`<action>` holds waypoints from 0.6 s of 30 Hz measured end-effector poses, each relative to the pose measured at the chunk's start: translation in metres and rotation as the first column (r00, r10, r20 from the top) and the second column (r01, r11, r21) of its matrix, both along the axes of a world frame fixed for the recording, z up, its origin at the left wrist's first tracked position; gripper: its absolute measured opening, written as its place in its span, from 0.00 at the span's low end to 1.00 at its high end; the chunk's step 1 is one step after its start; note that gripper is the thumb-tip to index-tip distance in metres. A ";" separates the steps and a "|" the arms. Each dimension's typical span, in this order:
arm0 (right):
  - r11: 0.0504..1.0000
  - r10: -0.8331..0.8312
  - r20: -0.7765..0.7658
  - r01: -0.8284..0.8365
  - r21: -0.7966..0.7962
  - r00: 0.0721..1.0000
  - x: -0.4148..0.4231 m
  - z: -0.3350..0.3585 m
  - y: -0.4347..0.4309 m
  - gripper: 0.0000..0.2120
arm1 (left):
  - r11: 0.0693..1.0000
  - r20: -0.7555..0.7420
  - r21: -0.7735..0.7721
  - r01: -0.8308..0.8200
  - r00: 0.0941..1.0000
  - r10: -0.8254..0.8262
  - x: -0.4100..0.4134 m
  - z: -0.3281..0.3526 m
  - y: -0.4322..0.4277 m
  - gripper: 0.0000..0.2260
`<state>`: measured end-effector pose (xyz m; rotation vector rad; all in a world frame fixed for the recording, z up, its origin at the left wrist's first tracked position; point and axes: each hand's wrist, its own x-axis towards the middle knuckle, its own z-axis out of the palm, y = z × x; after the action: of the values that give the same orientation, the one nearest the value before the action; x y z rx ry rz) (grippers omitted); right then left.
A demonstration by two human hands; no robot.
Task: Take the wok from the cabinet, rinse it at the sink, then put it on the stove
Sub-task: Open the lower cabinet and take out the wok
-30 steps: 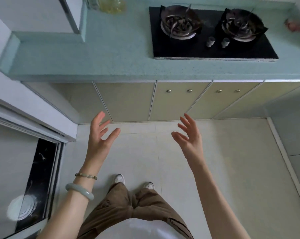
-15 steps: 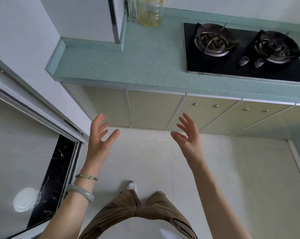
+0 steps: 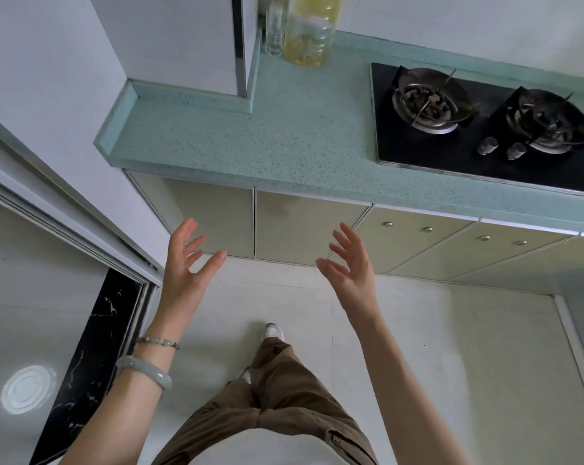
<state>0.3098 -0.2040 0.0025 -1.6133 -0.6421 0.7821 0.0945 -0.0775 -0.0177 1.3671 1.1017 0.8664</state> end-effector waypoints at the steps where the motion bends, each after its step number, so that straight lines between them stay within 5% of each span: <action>1: 1.000 0.012 -0.006 -0.012 -0.005 1.000 0.003 -0.001 0.006 0.32 | 1.000 0.003 0.000 -0.014 1.000 0.014 0.003 -0.001 0.004 0.31; 18: 0.987 0.135 -0.043 -0.138 -0.084 0.990 0.034 -0.024 0.089 0.33 | 0.989 -0.031 -0.055 -0.140 0.990 0.138 0.018 -0.009 0.060 0.27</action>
<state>0.3441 -0.1154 -0.0214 -1.6423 -0.7057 0.9502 0.1121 -0.0176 -0.0263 1.2693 1.2449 0.9122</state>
